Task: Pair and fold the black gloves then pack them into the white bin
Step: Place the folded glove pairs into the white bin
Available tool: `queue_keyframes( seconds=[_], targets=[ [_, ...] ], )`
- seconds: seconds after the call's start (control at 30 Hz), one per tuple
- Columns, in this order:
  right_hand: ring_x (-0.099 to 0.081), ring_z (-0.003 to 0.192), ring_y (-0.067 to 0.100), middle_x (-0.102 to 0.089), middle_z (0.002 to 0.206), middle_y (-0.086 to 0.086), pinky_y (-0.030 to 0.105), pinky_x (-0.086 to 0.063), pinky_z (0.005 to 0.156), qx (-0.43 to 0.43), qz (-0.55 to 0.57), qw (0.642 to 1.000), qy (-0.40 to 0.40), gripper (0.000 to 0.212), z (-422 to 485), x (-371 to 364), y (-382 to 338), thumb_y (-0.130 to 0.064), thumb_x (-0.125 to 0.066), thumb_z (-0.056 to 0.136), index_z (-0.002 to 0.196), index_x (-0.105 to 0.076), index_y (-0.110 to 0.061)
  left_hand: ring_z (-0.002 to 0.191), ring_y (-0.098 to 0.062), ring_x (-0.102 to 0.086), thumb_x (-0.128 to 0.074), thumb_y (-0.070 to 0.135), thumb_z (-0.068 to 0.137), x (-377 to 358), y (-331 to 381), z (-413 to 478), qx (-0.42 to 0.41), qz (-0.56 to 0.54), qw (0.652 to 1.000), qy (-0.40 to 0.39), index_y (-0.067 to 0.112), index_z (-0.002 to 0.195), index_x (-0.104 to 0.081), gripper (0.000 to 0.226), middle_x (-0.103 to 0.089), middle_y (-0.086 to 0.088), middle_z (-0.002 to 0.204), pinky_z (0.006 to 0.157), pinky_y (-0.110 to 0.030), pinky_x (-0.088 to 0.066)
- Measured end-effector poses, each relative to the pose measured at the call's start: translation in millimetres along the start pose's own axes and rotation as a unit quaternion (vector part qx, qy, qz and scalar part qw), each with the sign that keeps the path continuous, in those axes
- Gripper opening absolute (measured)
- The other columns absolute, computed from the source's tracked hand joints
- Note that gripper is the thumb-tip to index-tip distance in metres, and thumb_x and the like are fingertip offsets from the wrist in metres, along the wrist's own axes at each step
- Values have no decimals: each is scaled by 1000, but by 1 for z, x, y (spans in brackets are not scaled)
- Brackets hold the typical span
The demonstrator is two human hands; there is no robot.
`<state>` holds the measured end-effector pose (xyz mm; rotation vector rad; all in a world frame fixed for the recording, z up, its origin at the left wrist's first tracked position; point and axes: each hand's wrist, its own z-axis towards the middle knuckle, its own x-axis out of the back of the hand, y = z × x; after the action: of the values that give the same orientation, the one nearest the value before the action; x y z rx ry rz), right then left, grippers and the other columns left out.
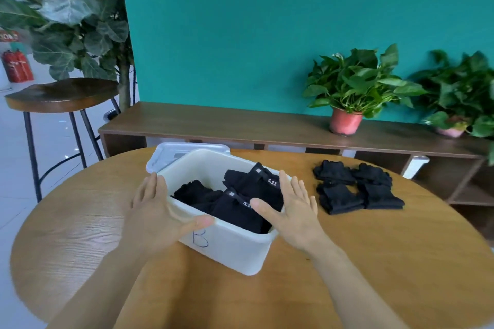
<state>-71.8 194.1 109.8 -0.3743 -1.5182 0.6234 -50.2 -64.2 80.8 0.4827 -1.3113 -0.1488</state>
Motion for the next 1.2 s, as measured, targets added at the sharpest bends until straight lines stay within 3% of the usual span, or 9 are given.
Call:
queue_keyframes(
  seconds=[0.17, 0.3, 0.5, 0.6, 0.77, 0.93, 1.1, 1.2],
  targets=[
    [14, 150, 16, 4, 165, -2, 49, 10, 120, -17, -1, 1000, 19, 103, 6, -6, 2, -82, -36, 79, 157, 4, -27, 147, -23, -13, -17, 111, 29, -18, 30, -16, 61, 15, 997, 47, 8, 150, -20, 159, -20, -5, 158, 116, -47, -24],
    [10, 151, 19, 1, 165, 2, 49, 6, 120, -21, -43, 997, 58, 102, 18, -10, 10, -82, -33, 82, 157, 4, -25, 151, -24, 1, -9, 110, 35, -28, 58, -26, 104, 44, 992, 53, 7, 155, -6, 159, -4, -9, 165, 117, -47, -13],
    [-4, 151, 19, -10, 164, 6, 52, 3, 120, 1, -113, 990, 86, 92, 48, -2, 33, -77, -28, 87, 157, 1, -24, 150, -32, 0, -1, 106, 43, -43, 87, -27, 138, 75, 985, 65, 8, 155, -5, 148, -6, -18, 163, 114, -48, -12],
    [-5, 151, 19, -11, 164, 4, 56, 4, 119, 18, -139, 987, 76, 88, 65, 4, 42, -76, -26, 88, 156, 0, -26, 149, -36, 5, 1, 102, 52, -54, 95, -24, 137, 96, 983, 70, 11, 156, 0, 138, 0, -23, 162, 113, -48, -4],
    [-3, 151, 20, -10, 164, 4, 57, 4, 118, 31, -159, 985, 56, 86, 85, 11, 50, -74, -25, 91, 157, 1, -26, 147, -39, 5, 6, 96, 59, -60, 102, -14, 139, 119, 981, 63, 15, 157, -1, 128, 0, -26, 160, 115, -50, -9],
    [1, 152, 21, -5, 165, 3, 57, 5, 118, 30, -169, 985, 33, 84, 94, 14, 54, -75, -21, 91, 158, -4, -26, 146, -39, 8, 11, 95, 61, -59, 102, -7, 123, 123, 983, 52, 24, 155, -14, 120, -1, -26, 160, 114, -52, -8],
    [2, 152, 19, -5, 165, 0, 54, 5, 119, 57, -118, 991, 14, 92, 80, 24, 67, -78, -11, 81, 157, -1, -27, 148, -36, 6, 3, 88, 75, -48, 104, -13, 94, 124, 987, 47, 24, 154, -17, 104, -6, -24, 160, 116, -55, -5],
    [-2, 151, 16, -11, 164, -4, 52, 6, 118, 62, -68, 995, 34, 90, 63, 30, 88, -82, -10, 85, 157, -5, -29, 147, -31, -4, 4, 85, 77, -47, 119, -18, 28, 121, 989, 74, 22, 152, -22, 102, -20, -20, 157, 113, -51, -5]
  ],
)
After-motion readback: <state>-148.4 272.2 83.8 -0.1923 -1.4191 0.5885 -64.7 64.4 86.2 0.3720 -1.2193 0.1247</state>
